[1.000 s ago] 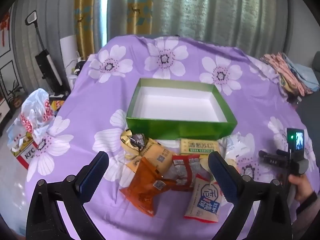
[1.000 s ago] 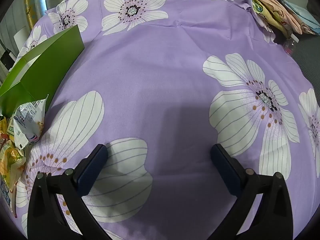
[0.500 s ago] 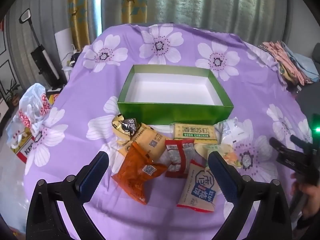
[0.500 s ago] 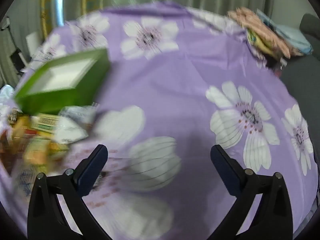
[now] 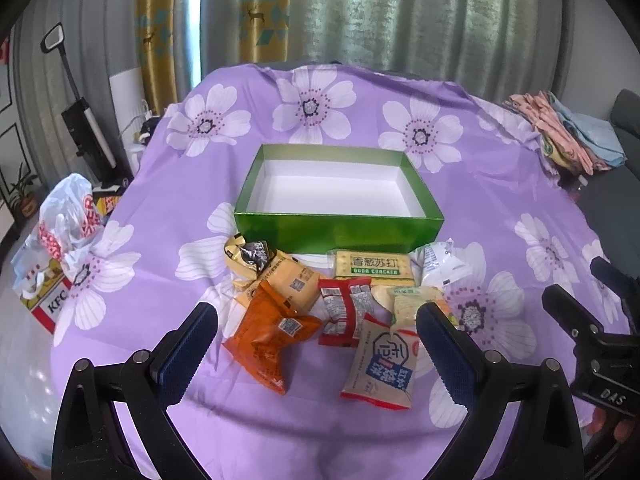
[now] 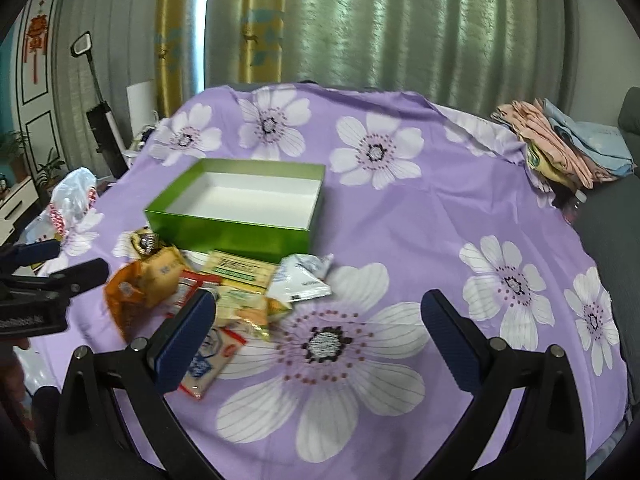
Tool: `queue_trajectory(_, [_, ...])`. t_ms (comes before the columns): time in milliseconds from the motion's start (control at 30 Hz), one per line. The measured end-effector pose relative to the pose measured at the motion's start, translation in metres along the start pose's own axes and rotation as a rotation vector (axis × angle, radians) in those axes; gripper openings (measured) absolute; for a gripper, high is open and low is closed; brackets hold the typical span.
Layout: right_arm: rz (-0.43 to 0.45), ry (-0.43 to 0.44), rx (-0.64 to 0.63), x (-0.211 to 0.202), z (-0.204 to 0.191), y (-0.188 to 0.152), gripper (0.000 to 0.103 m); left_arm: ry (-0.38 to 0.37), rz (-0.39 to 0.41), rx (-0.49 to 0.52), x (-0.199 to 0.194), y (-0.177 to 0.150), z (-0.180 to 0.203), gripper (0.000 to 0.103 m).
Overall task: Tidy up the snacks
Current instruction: 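Move the right tool toward the snack pile beside the green box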
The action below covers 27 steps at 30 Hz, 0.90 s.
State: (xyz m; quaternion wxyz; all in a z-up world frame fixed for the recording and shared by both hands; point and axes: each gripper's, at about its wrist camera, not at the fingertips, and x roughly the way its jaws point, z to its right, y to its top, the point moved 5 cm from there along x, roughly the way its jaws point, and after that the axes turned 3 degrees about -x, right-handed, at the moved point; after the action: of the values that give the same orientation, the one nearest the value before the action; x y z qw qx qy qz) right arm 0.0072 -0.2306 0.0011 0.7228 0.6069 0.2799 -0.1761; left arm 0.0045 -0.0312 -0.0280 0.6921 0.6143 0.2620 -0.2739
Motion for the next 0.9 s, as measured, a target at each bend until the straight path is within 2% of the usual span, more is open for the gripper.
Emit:
queue_trajectory(333, [0.035,0.011,-0.023,-0.019,-0.022,0.006,0.103,-0.010,0.028,0.002,-0.010,-0.002,0.000,0.099])
queue_trajectory(900, [0.046,0.008,-0.038,-0.029,-0.025,0.007,0.103,-0.026,0.030,0.008,-0.013,-0.005,0.003,0.099])
